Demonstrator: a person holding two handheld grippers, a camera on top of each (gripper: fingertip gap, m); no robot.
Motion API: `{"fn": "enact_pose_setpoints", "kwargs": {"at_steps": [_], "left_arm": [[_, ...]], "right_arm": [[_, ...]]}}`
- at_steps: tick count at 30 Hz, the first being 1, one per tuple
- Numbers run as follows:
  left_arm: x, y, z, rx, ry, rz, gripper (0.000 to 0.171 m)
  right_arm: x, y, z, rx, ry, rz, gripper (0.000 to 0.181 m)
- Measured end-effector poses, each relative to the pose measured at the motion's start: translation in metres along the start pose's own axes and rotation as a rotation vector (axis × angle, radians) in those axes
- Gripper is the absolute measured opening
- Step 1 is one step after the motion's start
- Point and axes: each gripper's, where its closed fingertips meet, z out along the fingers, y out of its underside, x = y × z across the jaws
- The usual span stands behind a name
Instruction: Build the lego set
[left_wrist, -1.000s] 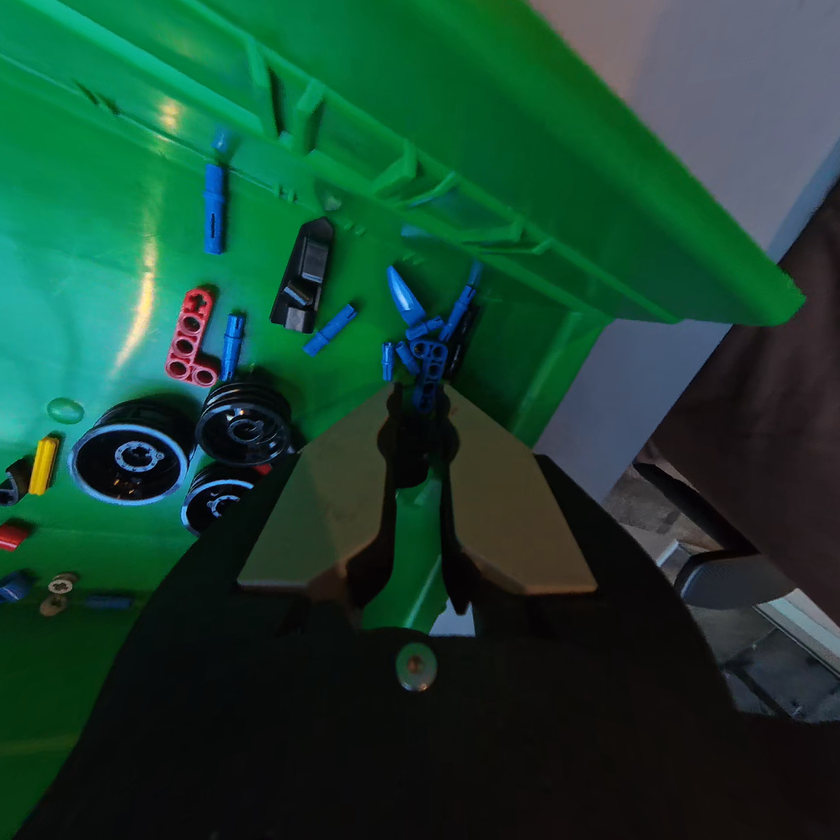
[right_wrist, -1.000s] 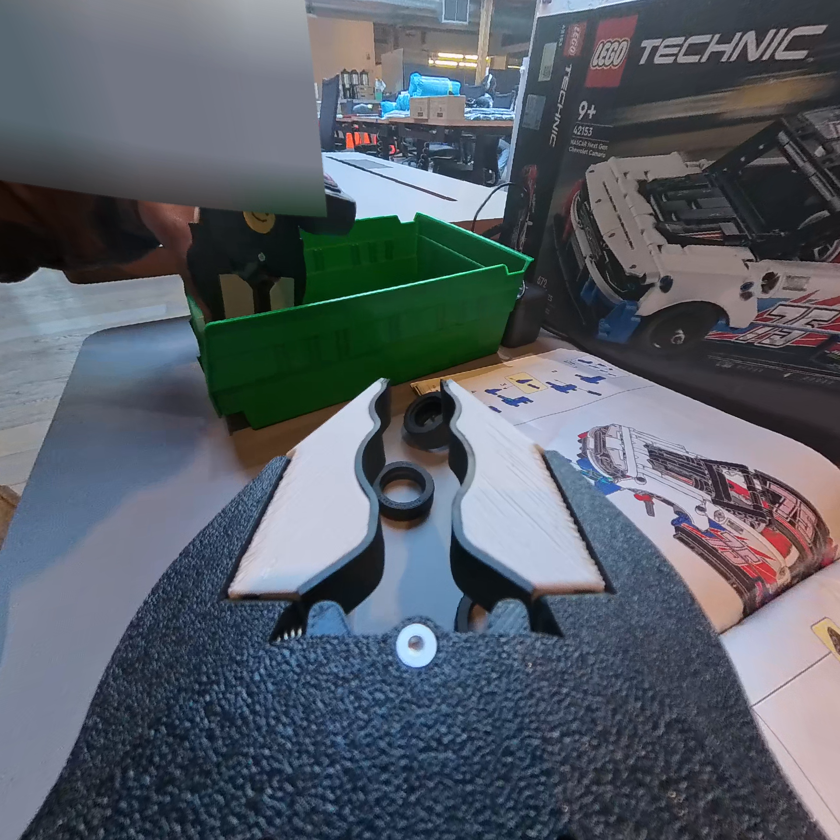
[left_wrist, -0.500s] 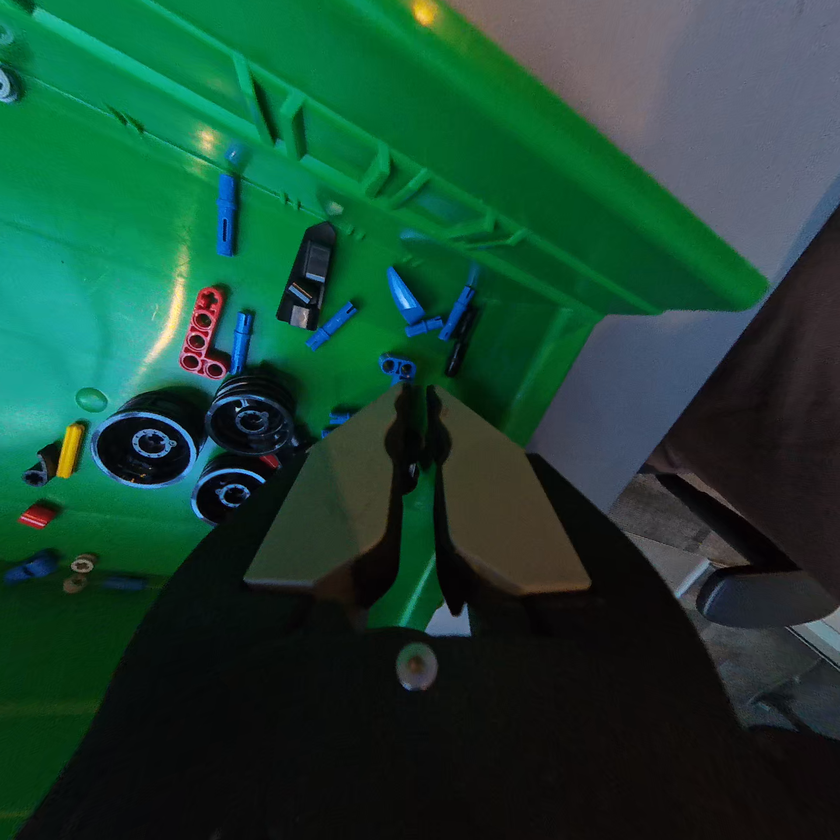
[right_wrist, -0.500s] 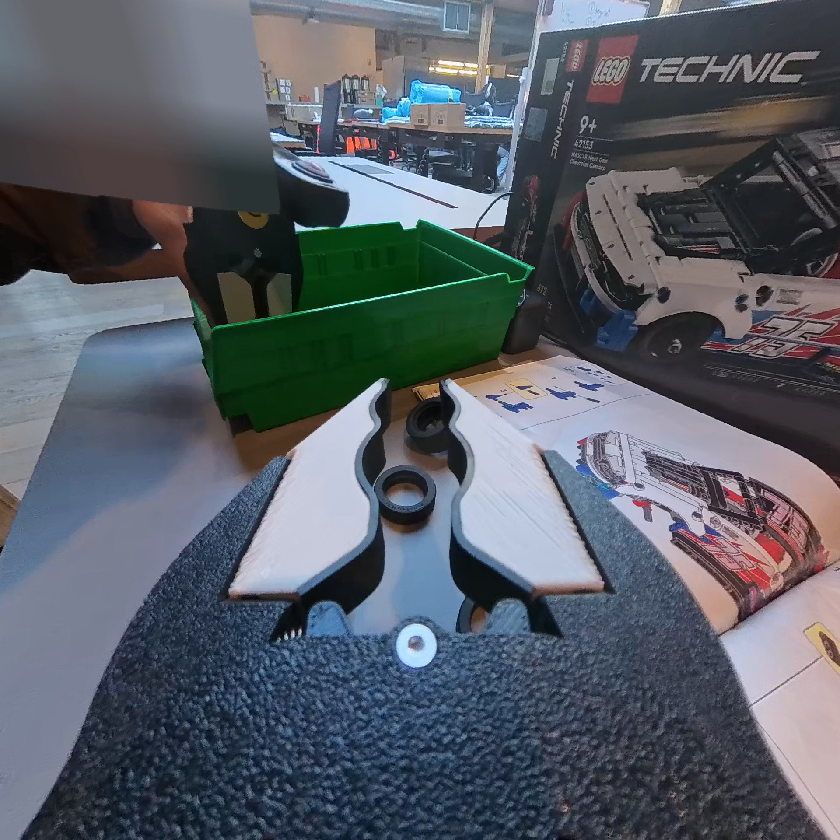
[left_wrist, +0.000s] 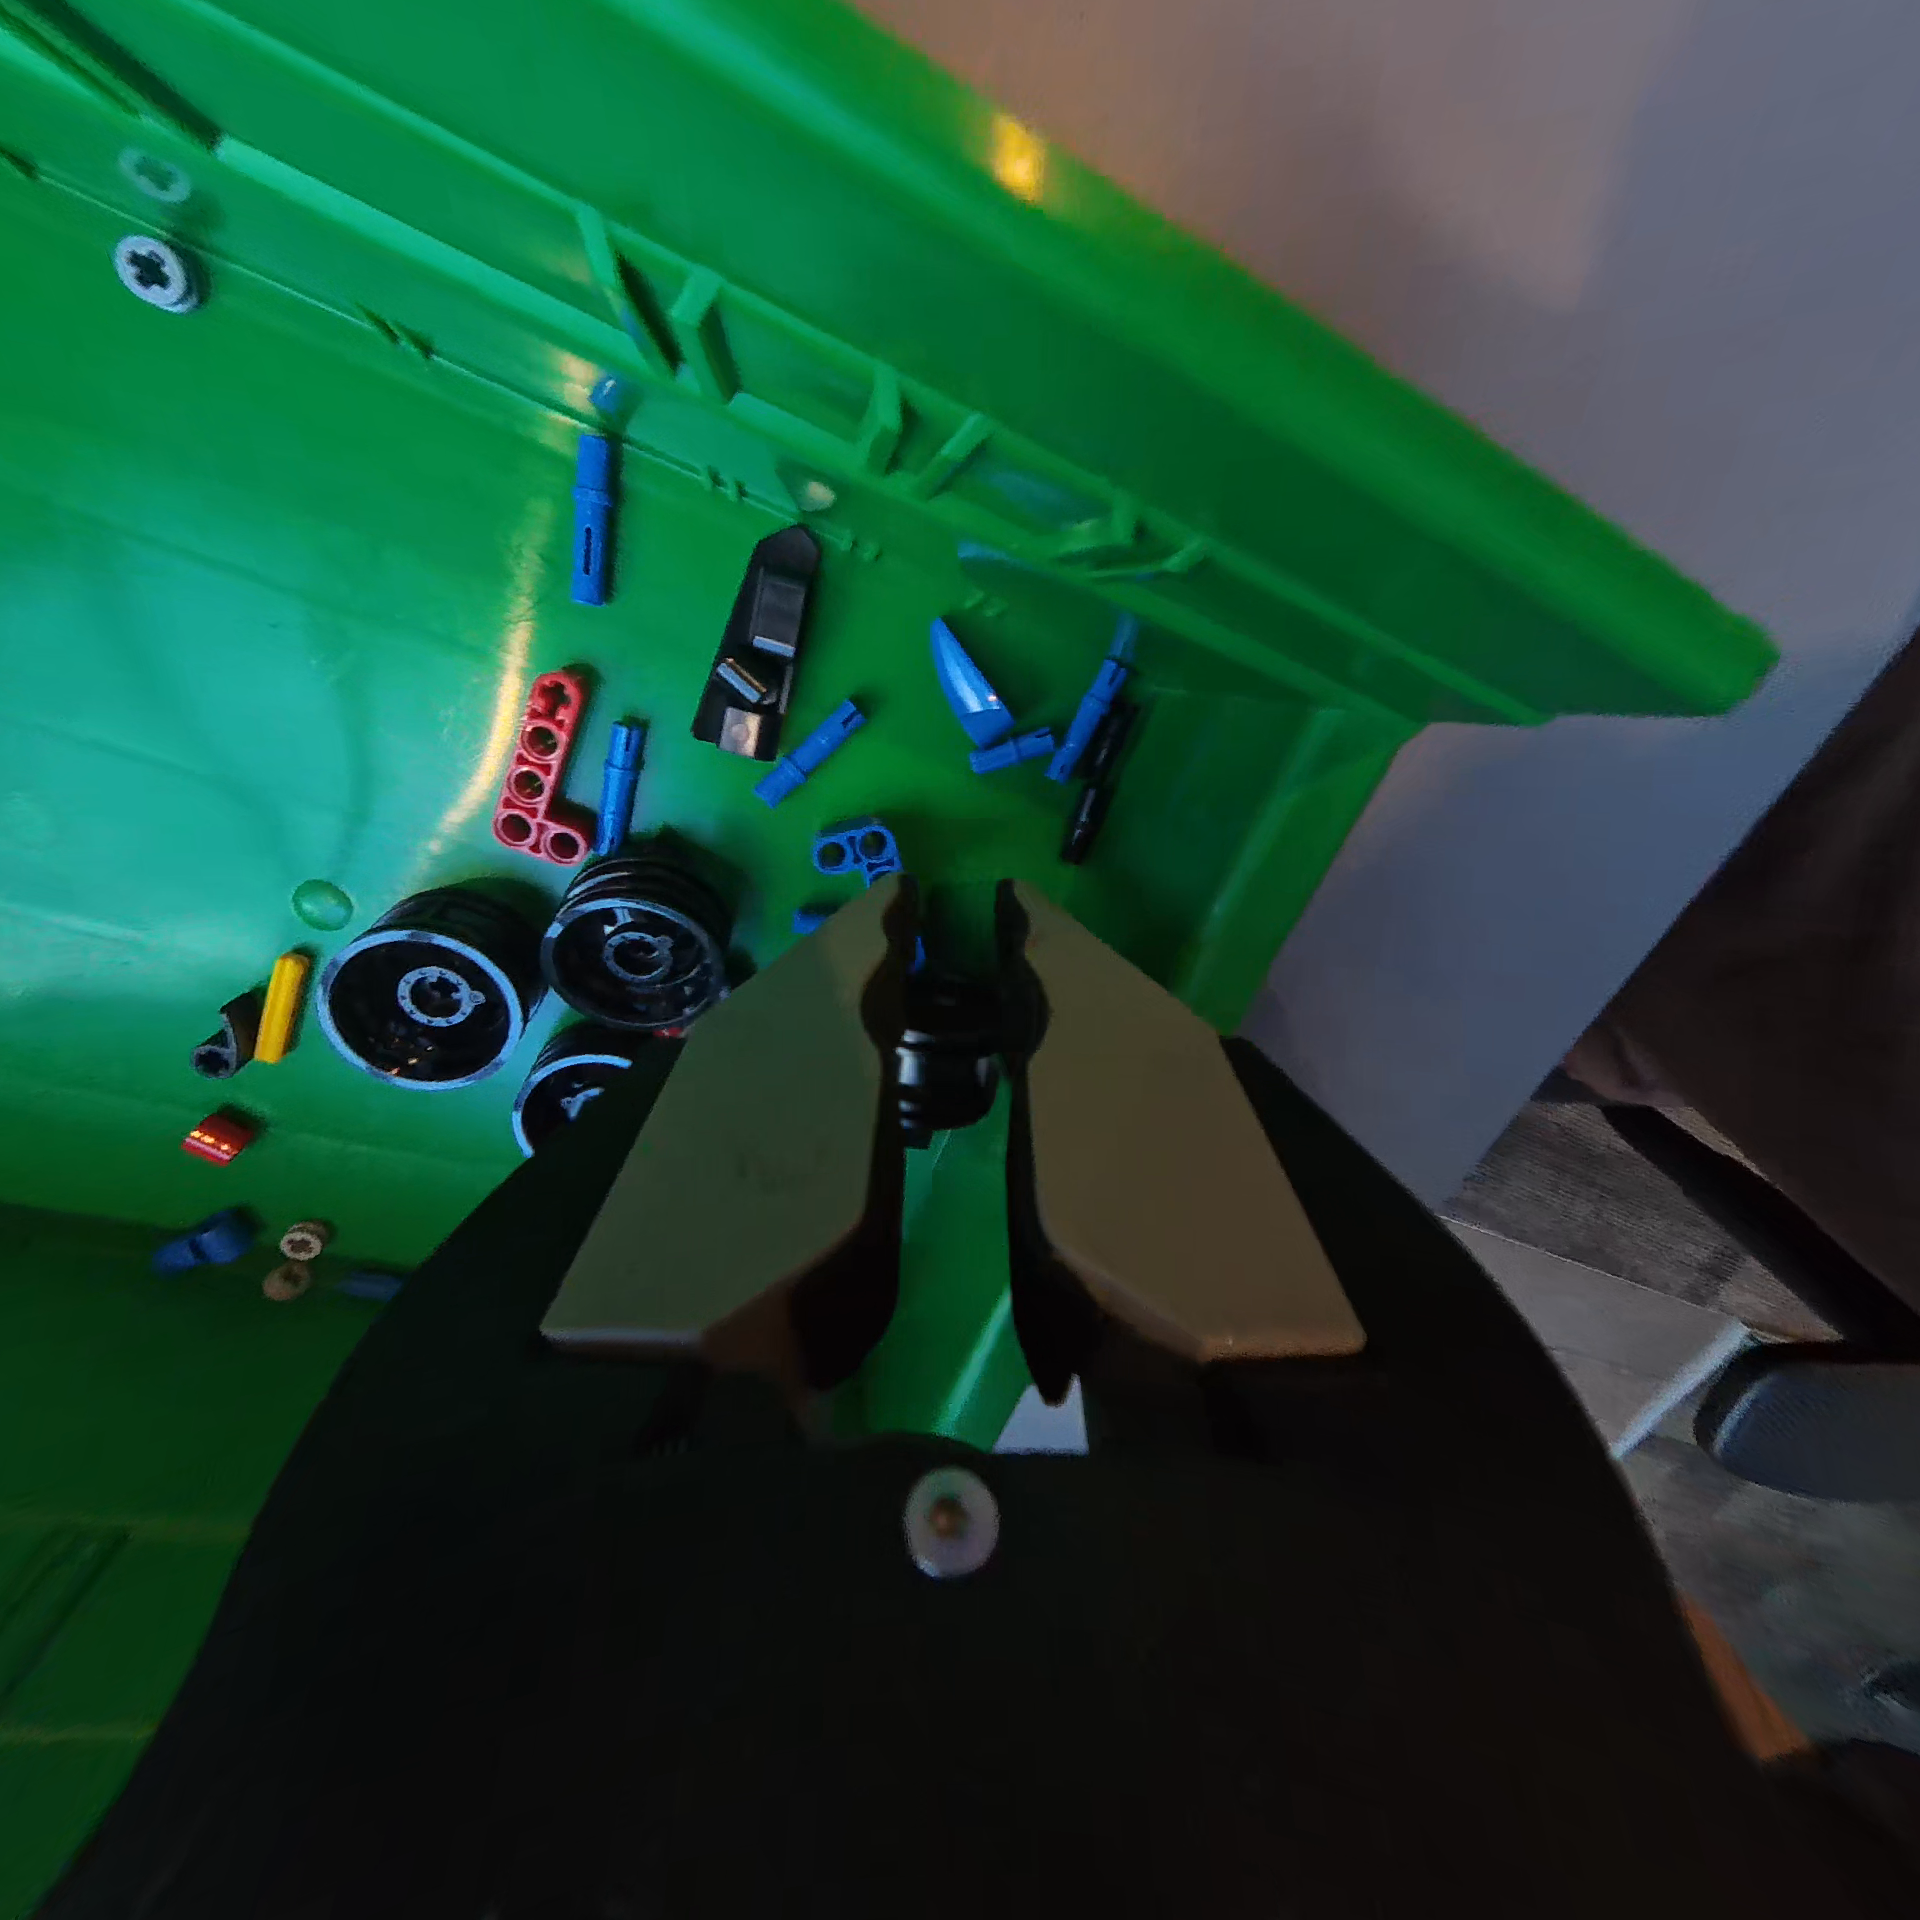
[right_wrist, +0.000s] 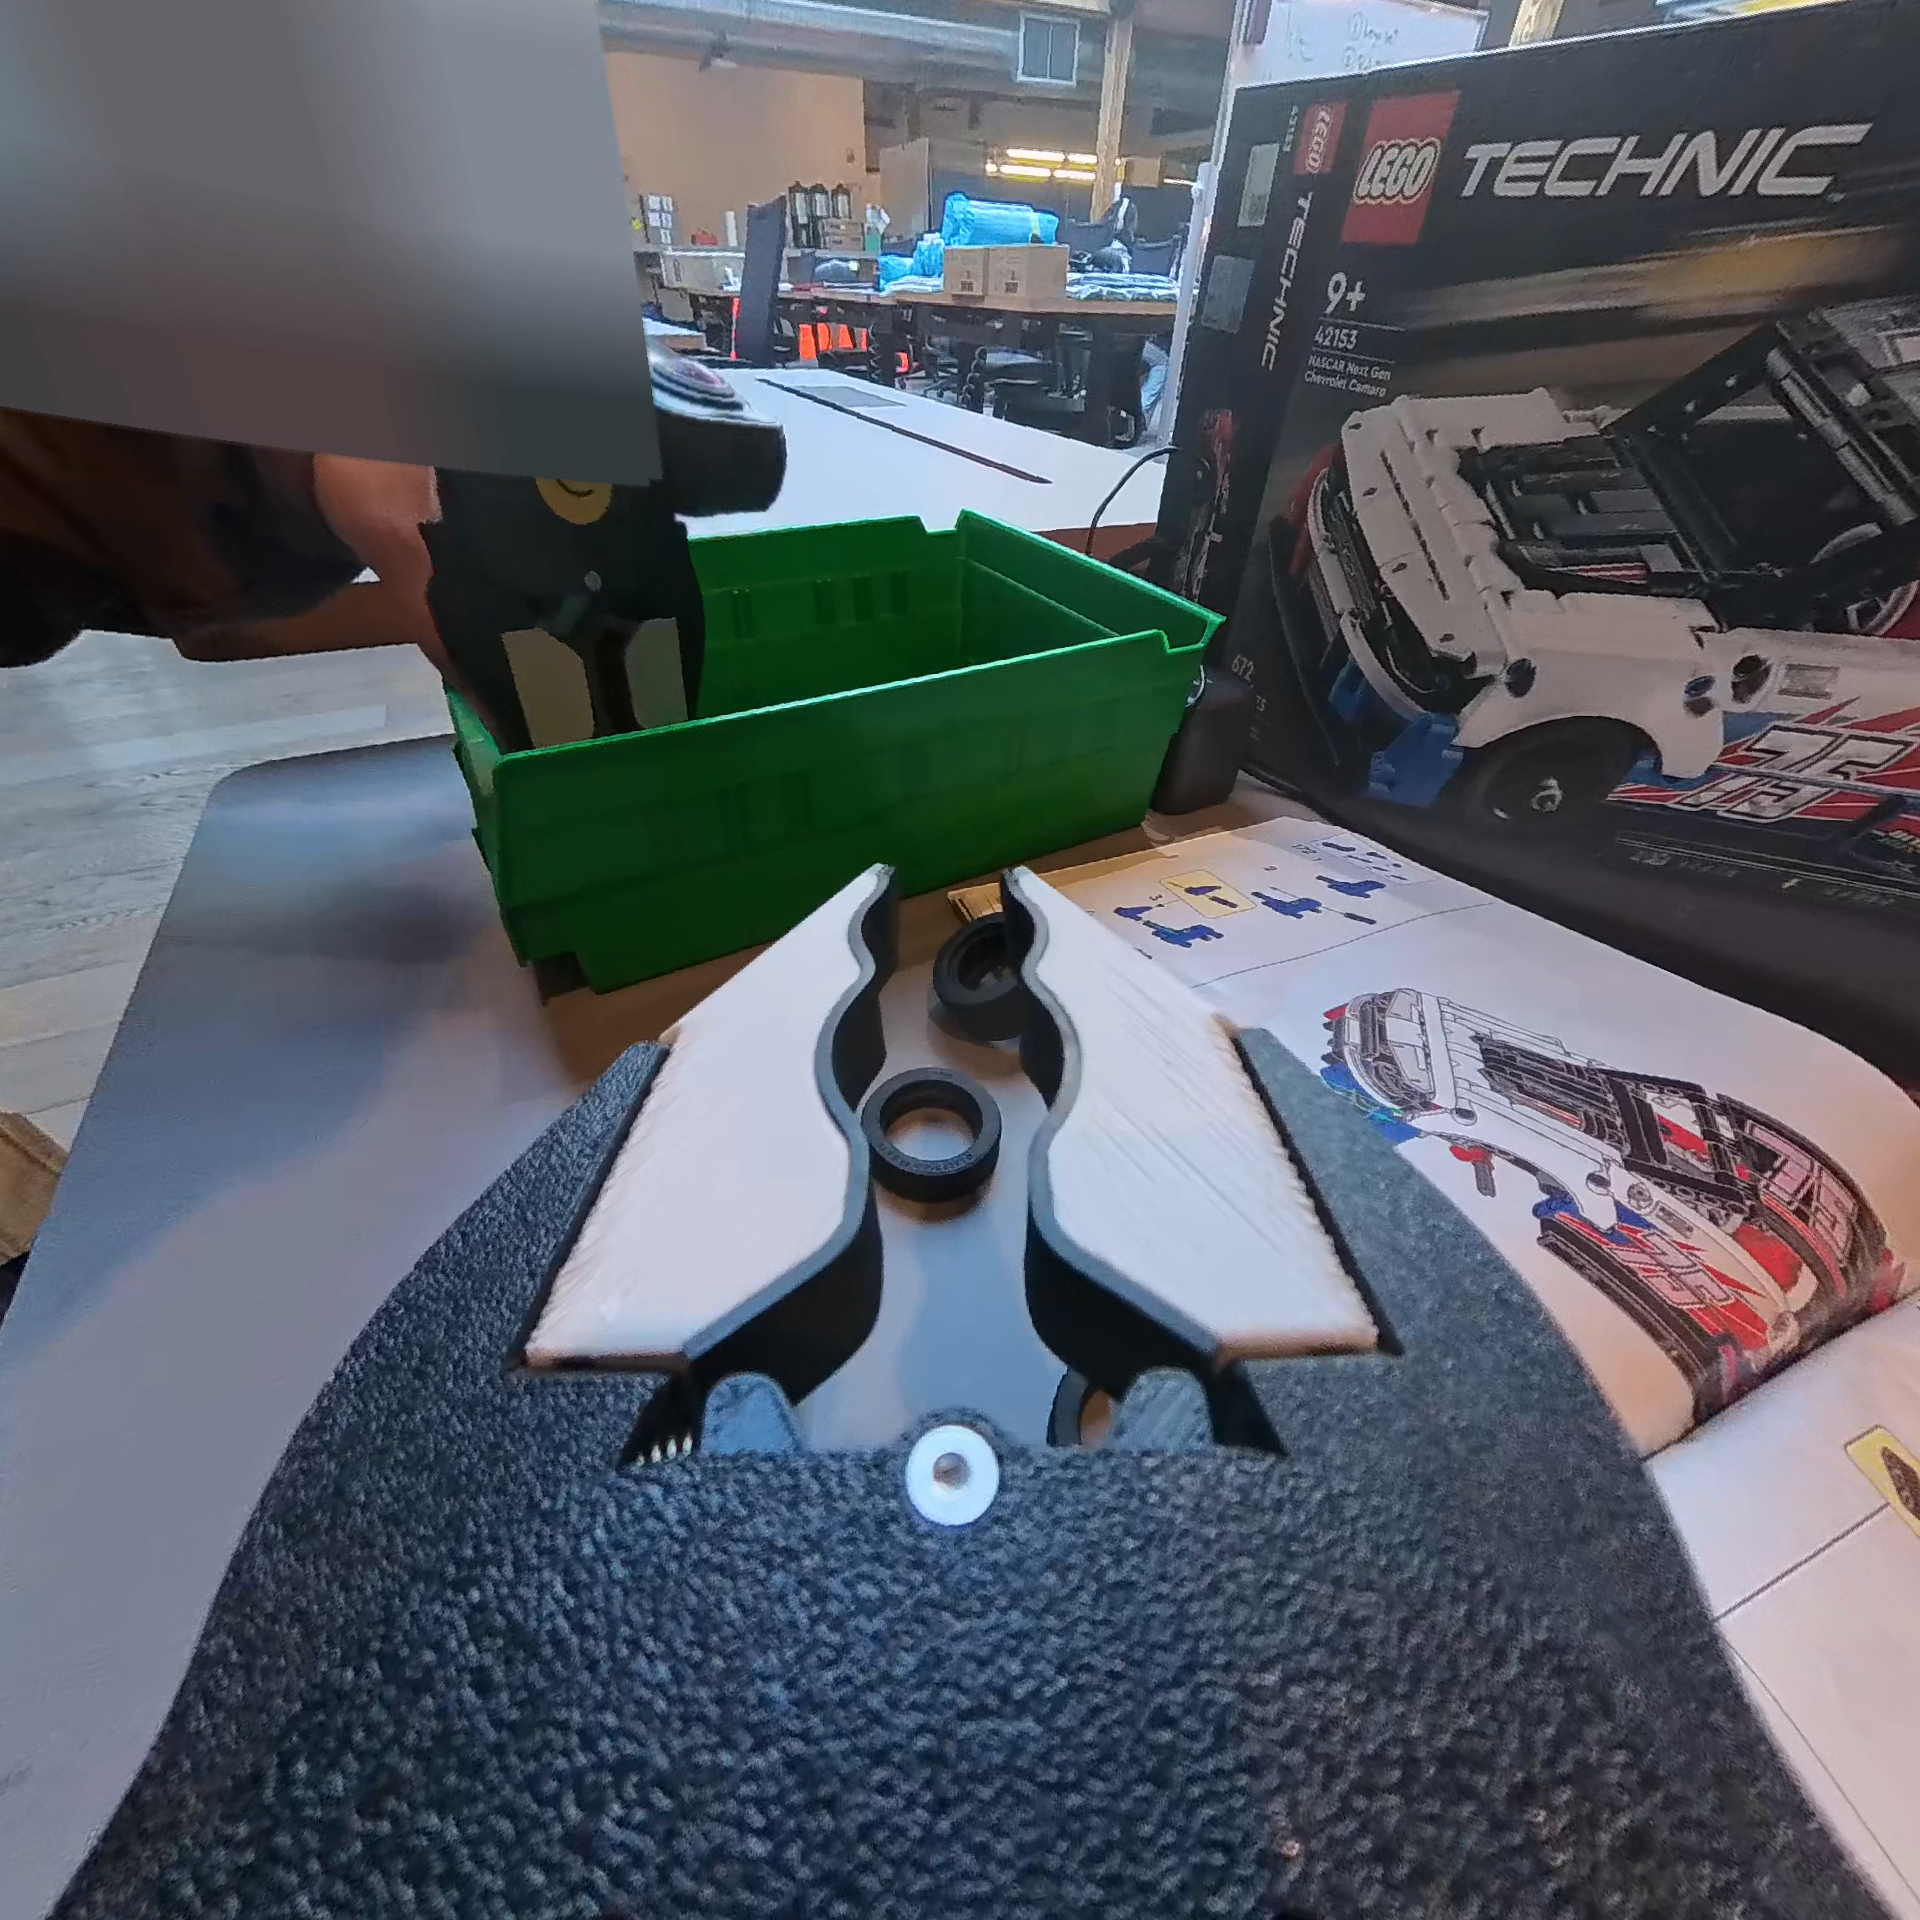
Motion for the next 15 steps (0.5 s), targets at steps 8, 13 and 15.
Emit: {"fn": "enact_pose_setpoints", "kwargs": {"at_steps": [8, 13, 15], "left_arm": [[-0.008, 0.0, -0.016, 0.083, -0.028, -0.054, 0.012], [-0.012, 0.006, -0.019, 0.118, -0.039, -0.097, 0.012], [-0.012, 0.008, -0.018, 0.12, -0.041, -0.112, 0.013]], "right_arm": [[0.0, 0.003, 0.002, -0.008, -0.008, 0.013, 0.019], [0.001, 0.005, 0.003, -0.014, -0.009, 0.021, 0.019], [0.001, 0.006, 0.003, -0.018, -0.01, 0.022, 0.019]]}}
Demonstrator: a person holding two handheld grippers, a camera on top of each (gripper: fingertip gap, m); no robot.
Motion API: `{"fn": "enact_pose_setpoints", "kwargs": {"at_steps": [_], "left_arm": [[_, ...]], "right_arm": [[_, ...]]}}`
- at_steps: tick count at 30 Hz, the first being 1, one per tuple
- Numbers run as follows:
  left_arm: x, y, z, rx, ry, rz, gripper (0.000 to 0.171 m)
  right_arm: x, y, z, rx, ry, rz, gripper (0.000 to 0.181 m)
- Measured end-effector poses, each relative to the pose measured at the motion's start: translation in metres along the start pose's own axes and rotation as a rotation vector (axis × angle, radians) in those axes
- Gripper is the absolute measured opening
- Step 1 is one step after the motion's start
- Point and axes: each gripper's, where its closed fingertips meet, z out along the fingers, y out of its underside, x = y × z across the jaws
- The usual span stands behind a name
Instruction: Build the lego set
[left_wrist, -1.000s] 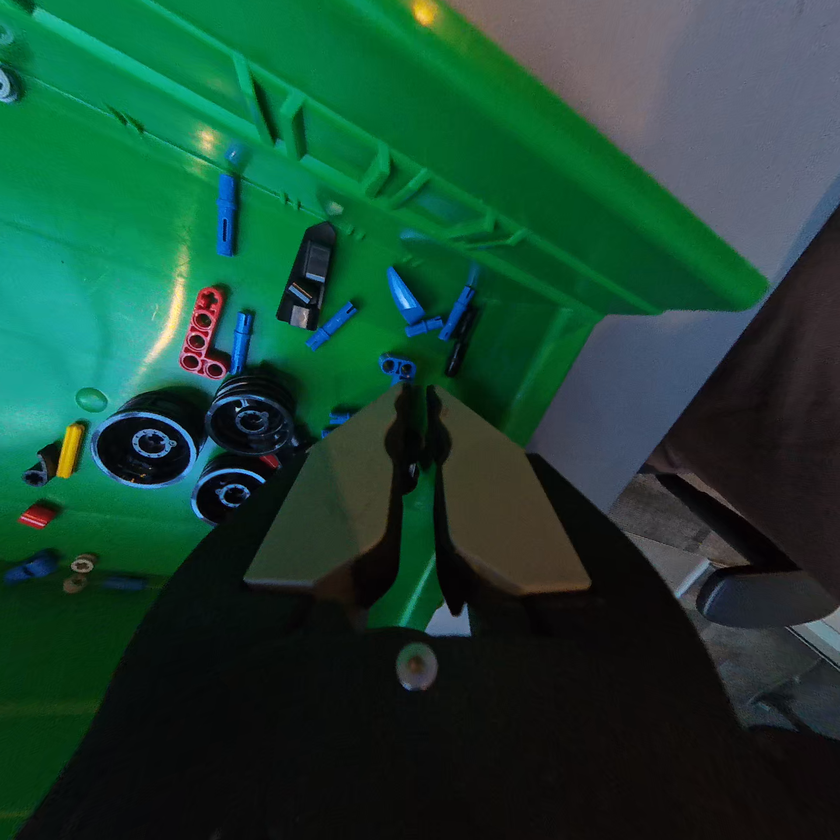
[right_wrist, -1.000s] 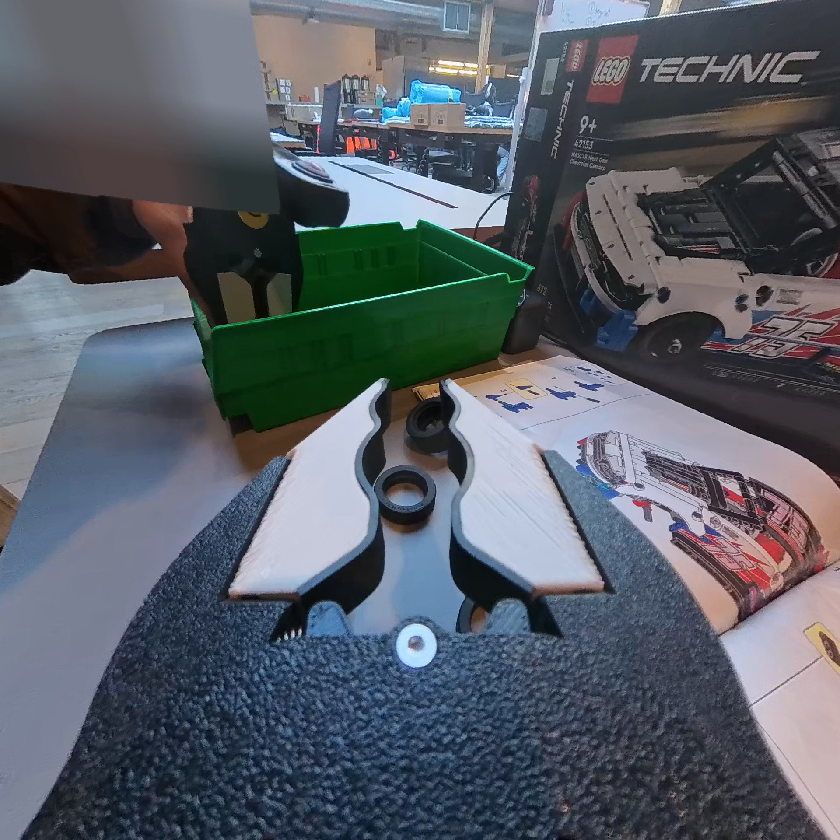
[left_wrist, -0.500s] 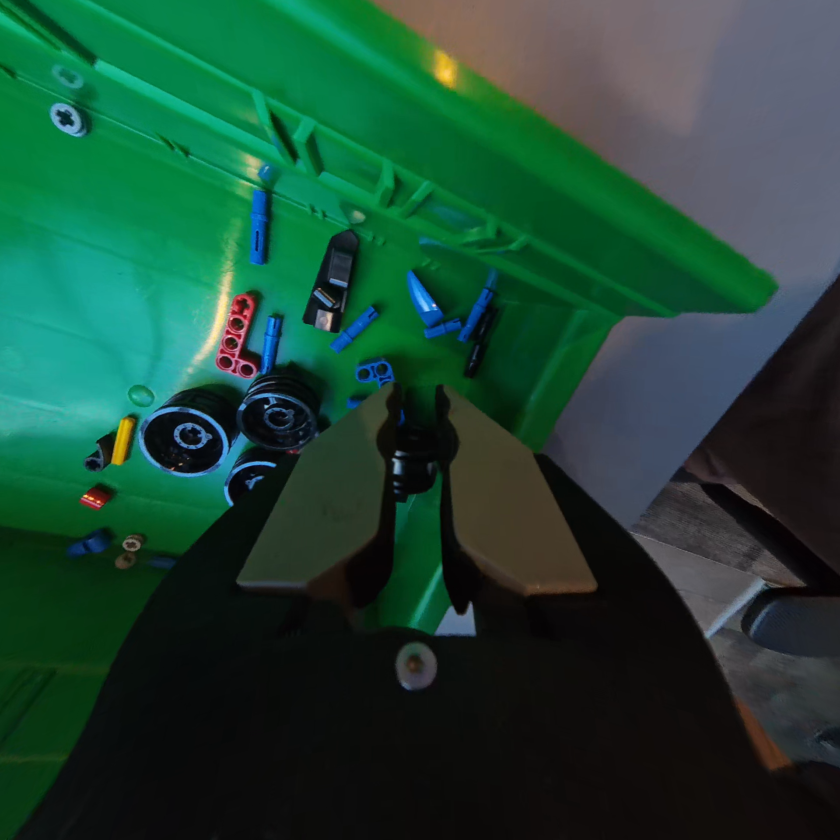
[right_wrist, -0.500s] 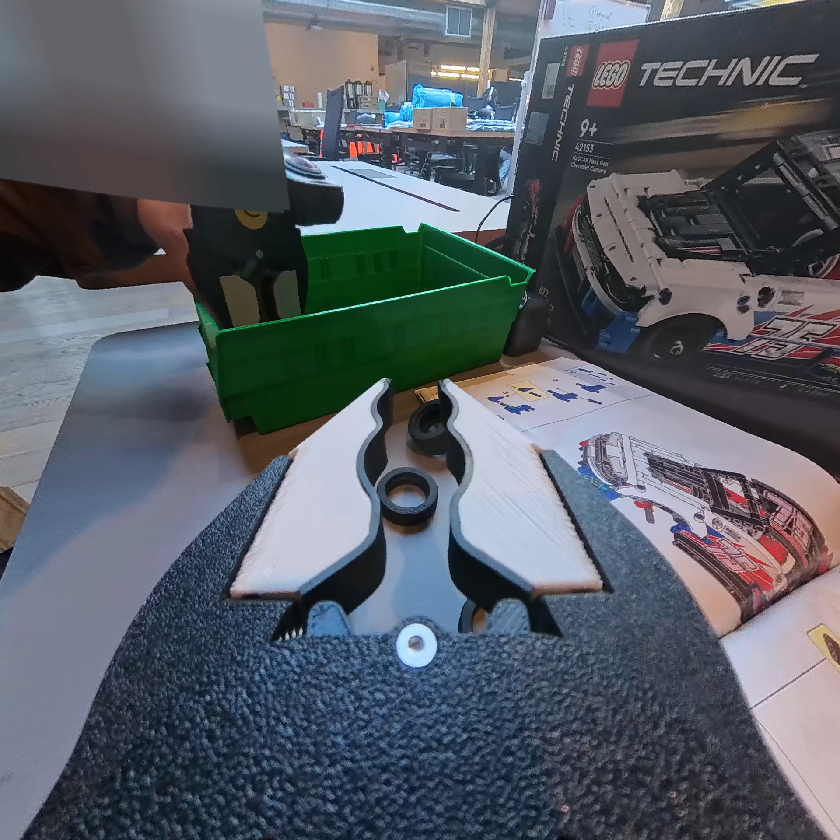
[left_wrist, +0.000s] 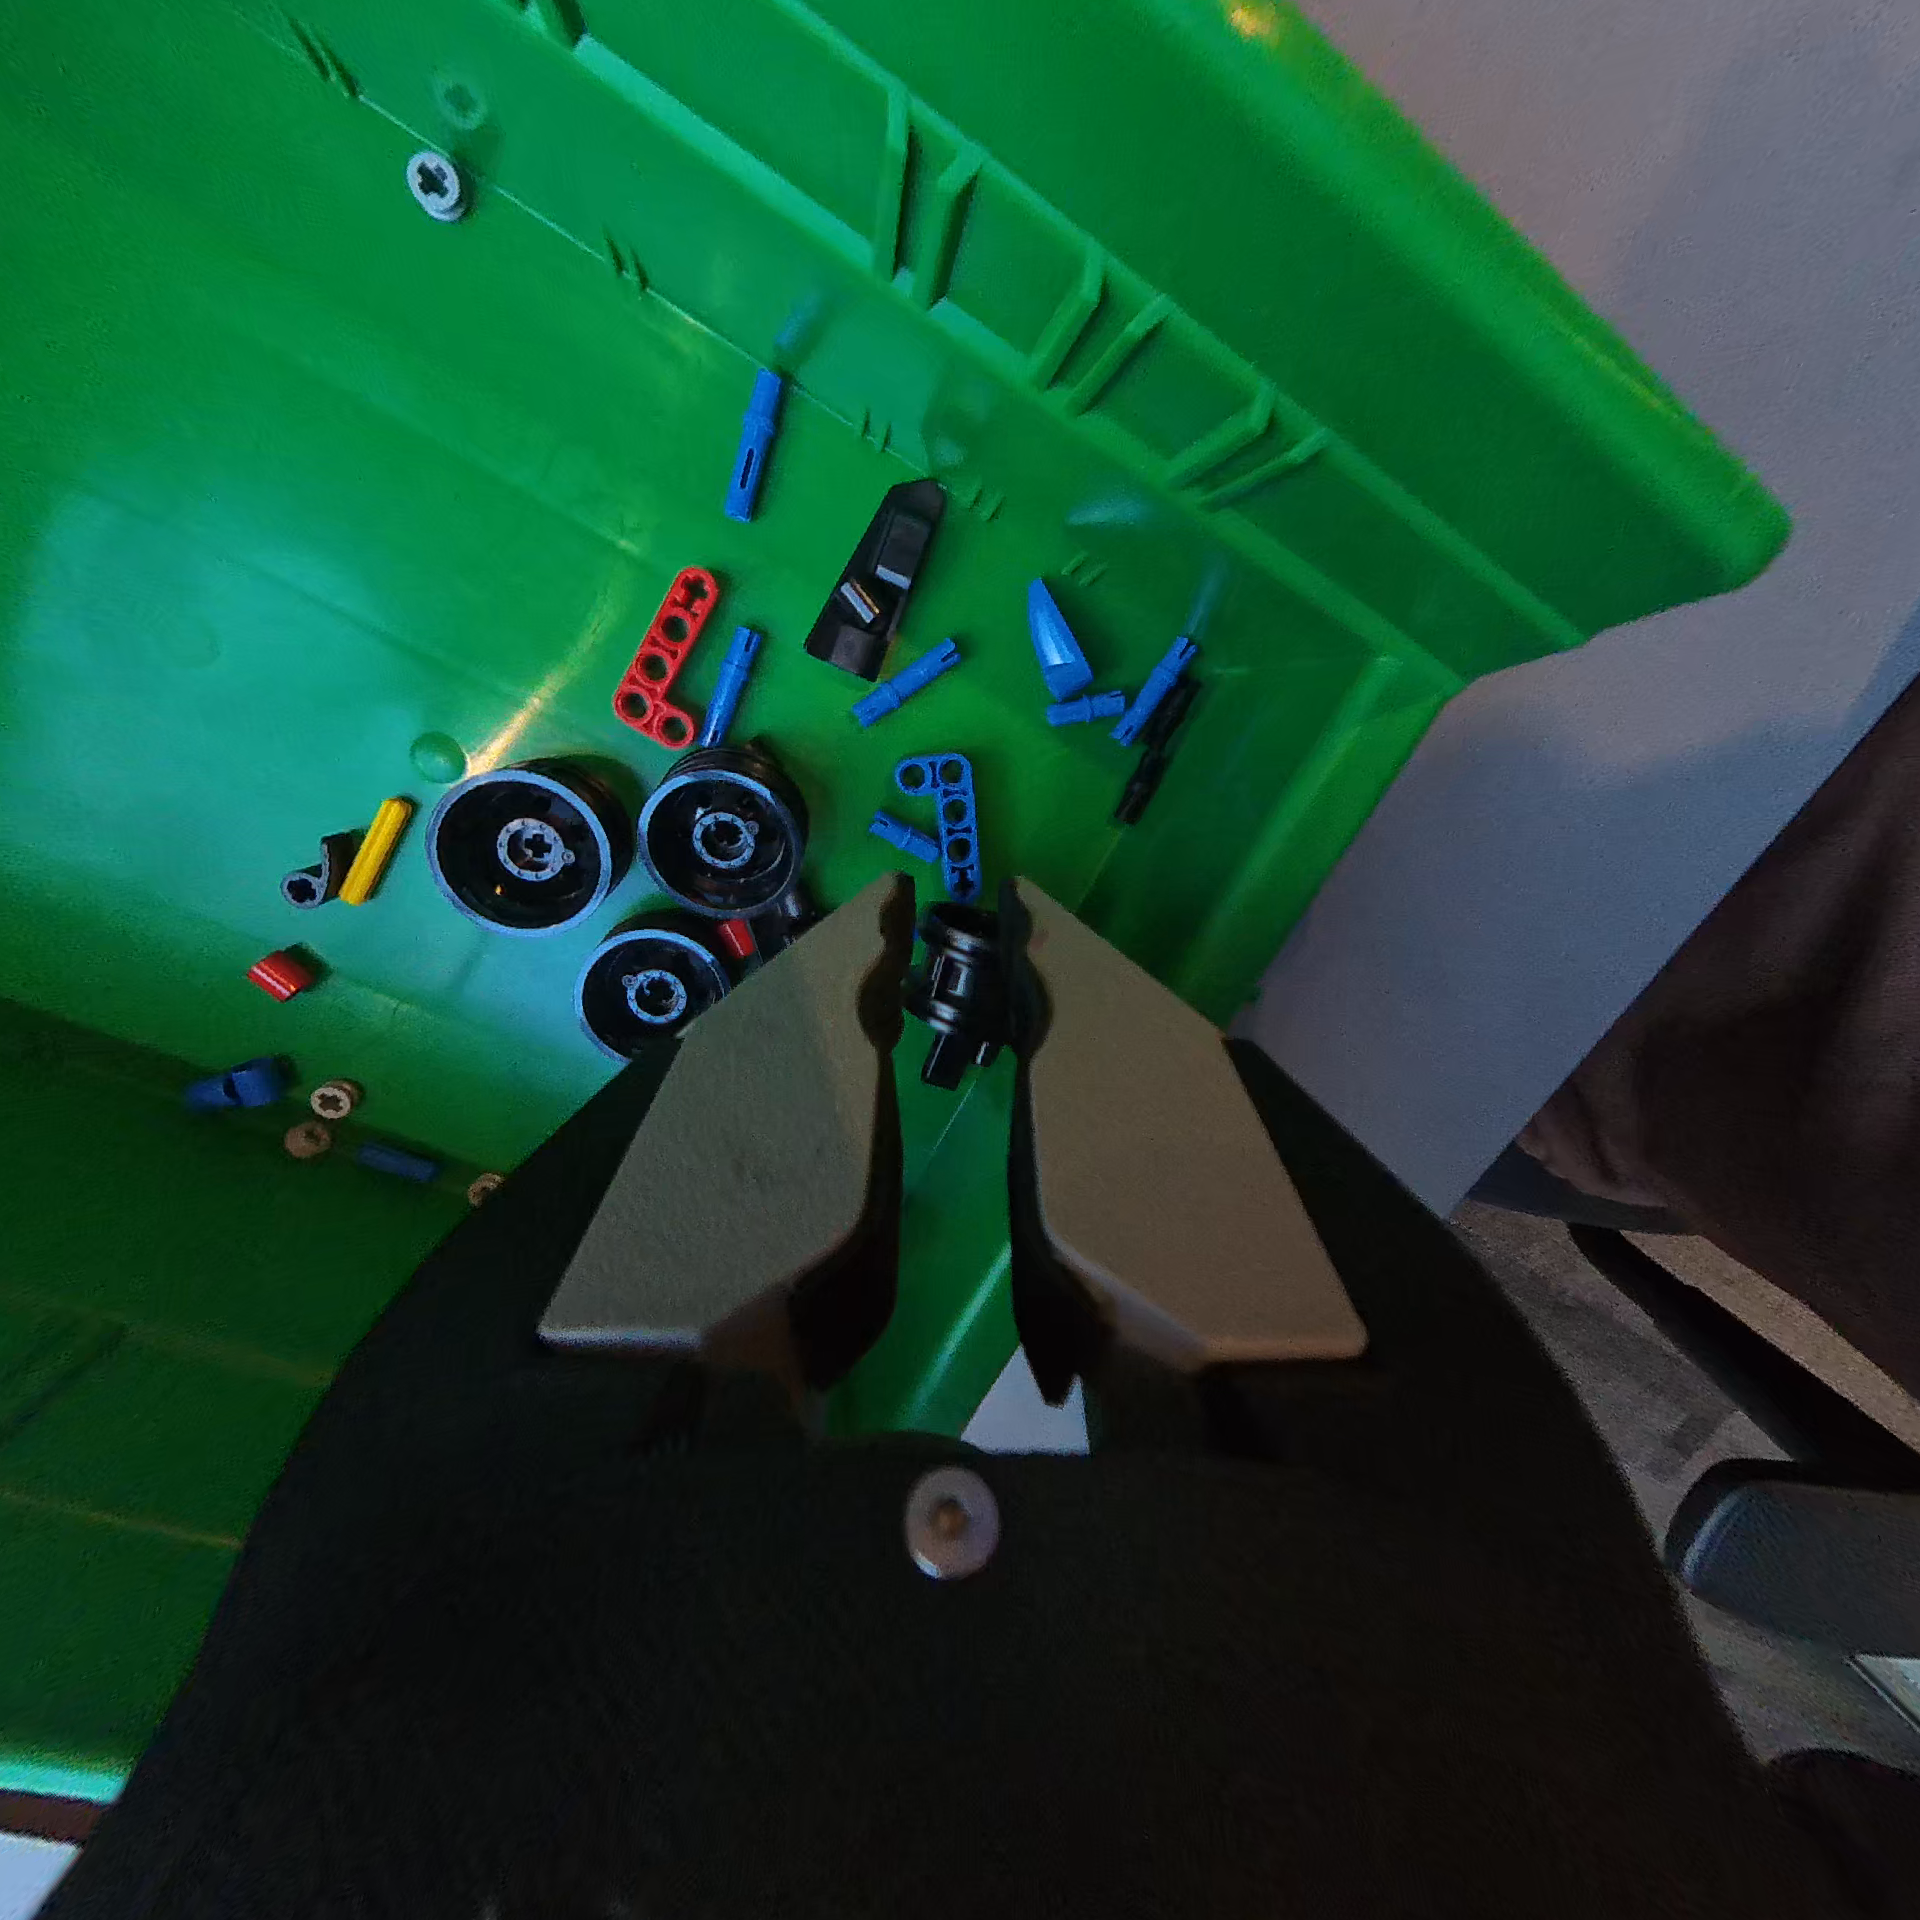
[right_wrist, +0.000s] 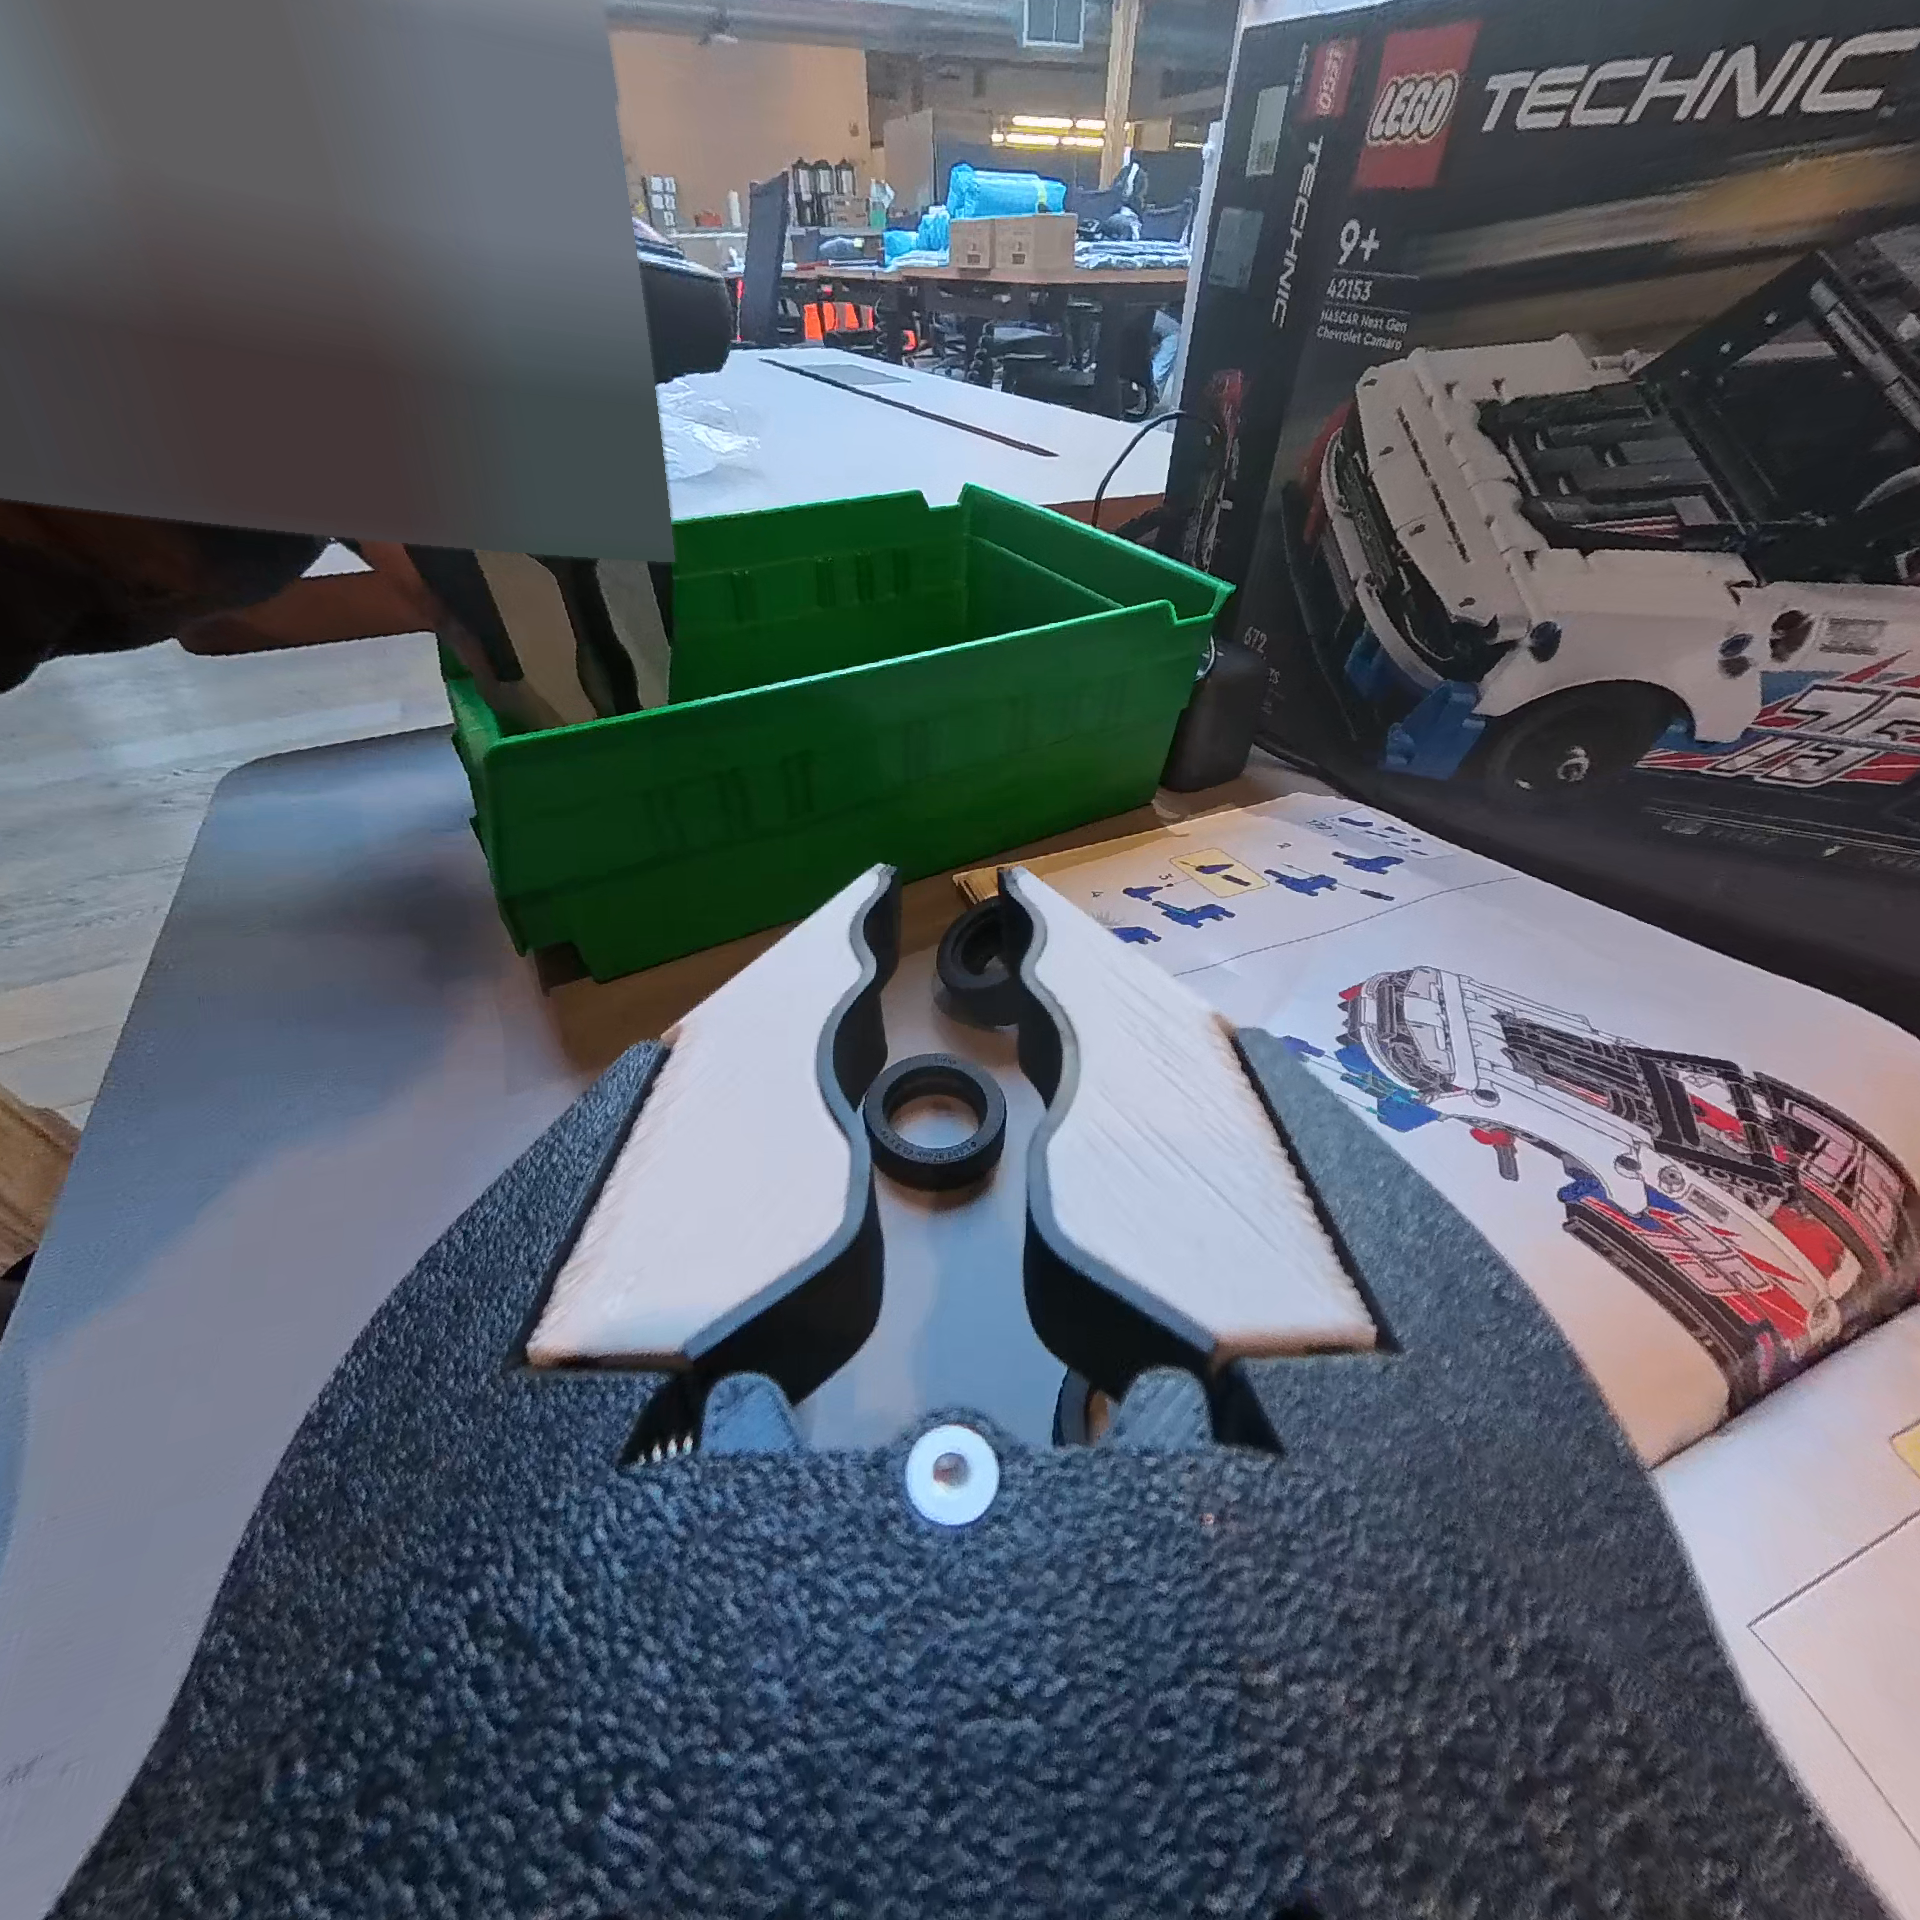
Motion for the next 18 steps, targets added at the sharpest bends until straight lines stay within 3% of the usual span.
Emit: {"fn": "enact_pose_setpoints", "kwargs": {"at_steps": [7, 18], "left_arm": [[0.004, 0.006, 0.018, -0.09, -0.045, 0.038, 0.015], [0.001, -0.006, 0.021, -0.082, -0.078, 0.095, 0.004]], "right_arm": [[-0.001, 0.002, 0.001, -0.007, -0.005, 0.003, 0.019], [-0.004, -0.006, -0.003, 0.017, -0.004, -0.013, 0.018]]}}
